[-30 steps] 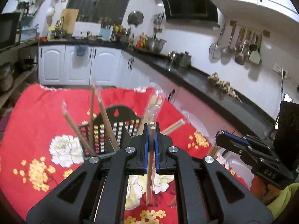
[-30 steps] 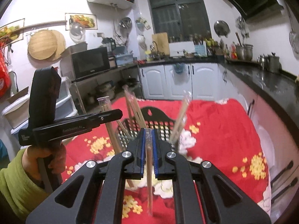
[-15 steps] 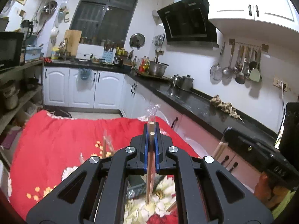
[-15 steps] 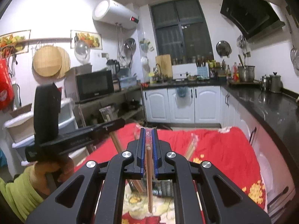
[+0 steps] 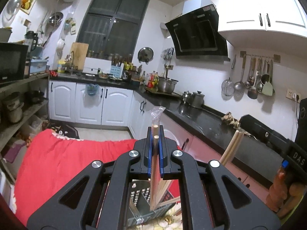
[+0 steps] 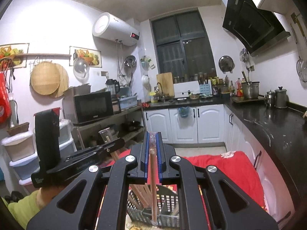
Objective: Organize utensils
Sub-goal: 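Lift both held chopsticks upright and carry them above the green caddy, then lower the chopsticks into the caddy compartments and open both tools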
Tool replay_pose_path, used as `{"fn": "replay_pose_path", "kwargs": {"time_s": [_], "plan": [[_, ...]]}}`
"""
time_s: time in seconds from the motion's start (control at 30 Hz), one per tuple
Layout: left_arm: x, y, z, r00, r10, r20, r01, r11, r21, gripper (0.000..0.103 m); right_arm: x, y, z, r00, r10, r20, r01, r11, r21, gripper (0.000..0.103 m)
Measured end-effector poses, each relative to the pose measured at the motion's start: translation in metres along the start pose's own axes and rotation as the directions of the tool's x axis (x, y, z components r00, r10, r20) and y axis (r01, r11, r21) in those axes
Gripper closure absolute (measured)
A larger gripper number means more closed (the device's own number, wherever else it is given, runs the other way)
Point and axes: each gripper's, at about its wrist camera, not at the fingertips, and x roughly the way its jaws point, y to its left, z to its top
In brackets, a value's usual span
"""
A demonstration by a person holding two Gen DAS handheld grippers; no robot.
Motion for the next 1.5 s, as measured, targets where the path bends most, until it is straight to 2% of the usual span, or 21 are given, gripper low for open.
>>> {"fn": "replay_pose_path", "kwargs": {"time_s": [0.33,0.67,1.27,1.33,1.4,1.43,1.5], "plan": [[0.015,0.0,-0.004,0.999,0.039,0.007,-0.039,0.999,0.023,0.1,0.02,-0.009,0.0,0.999,-0.027,0.031,0.027,1.0,-0.01,0.096],[0.035,0.006,-0.033,0.998,0.053,-0.04,-0.052,0.998,0.031,0.1,0.042,-0.023,-0.021,0.997,-0.061,0.047,0.062,0.998,-0.009,0.096],[0.061,0.015,-0.092,0.979,0.088,-0.182,-0.079,0.995,0.06,0.1,0.079,-0.035,-0.088,0.987,-0.113,-0.111,0.118,0.993,0.032,0.095],[0.062,0.017,-0.097,0.976,0.087,-0.2,-0.077,0.996,0.055,0.1,0.079,-0.037,-0.093,0.984,-0.117,-0.131,0.124,0.991,0.047,0.09],[0.061,0.018,-0.101,0.972,0.095,-0.214,-0.085,0.995,0.053,0.094,0.077,-0.039,-0.096,0.983,-0.113,-0.141,0.123,0.99,0.063,0.07],[0.061,0.019,-0.102,0.971,0.096,-0.217,-0.087,0.995,0.052,0.086,0.076,-0.04,-0.096,0.983,-0.115,-0.144,0.125,0.99,0.063,0.068],[0.058,0.02,-0.104,0.969,0.103,-0.223,-0.094,0.994,0.05,0.079,0.073,-0.039,-0.098,0.981,-0.123,-0.152,0.132,0.99,0.054,0.068]]}}
